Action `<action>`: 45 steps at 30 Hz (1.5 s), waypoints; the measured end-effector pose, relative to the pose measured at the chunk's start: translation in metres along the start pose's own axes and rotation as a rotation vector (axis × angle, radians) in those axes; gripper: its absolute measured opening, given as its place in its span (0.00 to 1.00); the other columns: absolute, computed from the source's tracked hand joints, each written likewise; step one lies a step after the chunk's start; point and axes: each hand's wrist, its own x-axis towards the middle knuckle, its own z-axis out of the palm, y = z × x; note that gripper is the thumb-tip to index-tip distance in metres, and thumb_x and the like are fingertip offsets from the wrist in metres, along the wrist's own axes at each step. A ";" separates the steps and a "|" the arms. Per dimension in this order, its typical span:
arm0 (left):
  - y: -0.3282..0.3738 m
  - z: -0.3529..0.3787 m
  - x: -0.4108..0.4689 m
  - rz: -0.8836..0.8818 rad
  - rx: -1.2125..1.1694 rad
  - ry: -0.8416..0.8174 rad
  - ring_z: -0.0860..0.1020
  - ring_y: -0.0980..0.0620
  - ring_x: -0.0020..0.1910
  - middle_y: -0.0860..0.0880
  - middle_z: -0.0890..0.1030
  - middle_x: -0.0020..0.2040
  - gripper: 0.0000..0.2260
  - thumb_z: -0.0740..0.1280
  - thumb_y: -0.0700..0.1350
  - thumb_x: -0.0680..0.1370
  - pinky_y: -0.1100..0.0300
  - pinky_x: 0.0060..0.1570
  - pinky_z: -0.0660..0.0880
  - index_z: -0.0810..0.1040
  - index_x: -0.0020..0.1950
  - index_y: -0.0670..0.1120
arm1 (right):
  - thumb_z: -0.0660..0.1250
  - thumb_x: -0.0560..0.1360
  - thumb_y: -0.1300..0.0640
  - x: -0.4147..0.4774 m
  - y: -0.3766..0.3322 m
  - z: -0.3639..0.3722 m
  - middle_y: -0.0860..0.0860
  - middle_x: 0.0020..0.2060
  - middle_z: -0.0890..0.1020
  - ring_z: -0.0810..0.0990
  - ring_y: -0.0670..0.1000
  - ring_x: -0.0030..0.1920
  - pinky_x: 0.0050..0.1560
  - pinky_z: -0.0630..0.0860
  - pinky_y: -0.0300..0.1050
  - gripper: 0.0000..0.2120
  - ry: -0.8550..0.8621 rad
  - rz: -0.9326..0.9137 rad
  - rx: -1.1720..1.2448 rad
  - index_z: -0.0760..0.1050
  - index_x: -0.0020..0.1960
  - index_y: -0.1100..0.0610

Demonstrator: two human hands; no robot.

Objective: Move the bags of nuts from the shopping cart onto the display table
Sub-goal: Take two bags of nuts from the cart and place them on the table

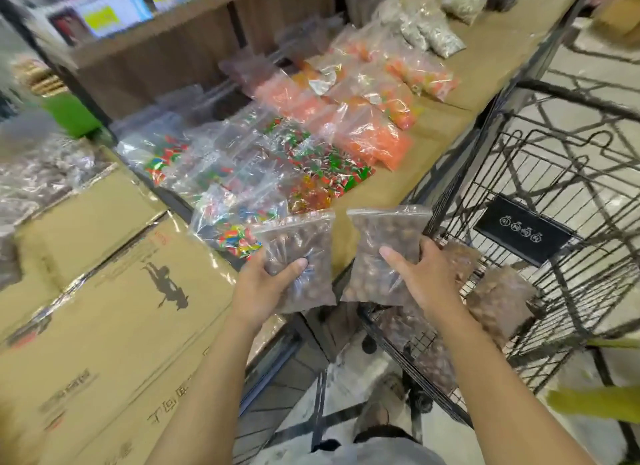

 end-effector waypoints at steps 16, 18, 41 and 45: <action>-0.042 -0.205 -0.135 -0.009 -0.089 0.477 0.79 0.64 0.28 0.59 0.83 0.29 0.08 0.78 0.45 0.77 0.69 0.29 0.73 0.80 0.43 0.49 | 0.78 0.78 0.52 -0.089 -0.077 0.180 0.46 0.47 0.88 0.86 0.41 0.41 0.36 0.77 0.32 0.12 -0.421 -0.197 0.007 0.81 0.57 0.53; -0.048 -0.223 -0.143 -0.039 -0.099 0.534 0.79 0.61 0.29 0.56 0.83 0.31 0.07 0.78 0.47 0.77 0.63 0.32 0.74 0.82 0.45 0.47 | 0.78 0.78 0.53 -0.091 -0.086 0.202 0.45 0.47 0.88 0.86 0.38 0.41 0.37 0.77 0.30 0.11 -0.466 -0.214 -0.006 0.80 0.57 0.54; -0.064 -0.358 -0.174 -0.285 0.008 1.025 0.87 0.46 0.42 0.48 0.88 0.41 0.11 0.79 0.53 0.76 0.47 0.46 0.82 0.84 0.45 0.47 | 0.79 0.76 0.48 -0.083 -0.158 0.427 0.45 0.51 0.86 0.84 0.45 0.52 0.47 0.77 0.43 0.16 -0.898 -0.319 -0.096 0.80 0.58 0.54; -0.076 -0.394 -0.177 -0.290 -0.023 1.052 0.86 0.48 0.43 0.50 0.88 0.42 0.10 0.79 0.51 0.76 0.51 0.46 0.80 0.81 0.45 0.48 | 0.79 0.77 0.48 -0.102 -0.165 0.462 0.44 0.50 0.86 0.84 0.46 0.50 0.48 0.77 0.46 0.14 -0.916 -0.327 -0.113 0.80 0.56 0.53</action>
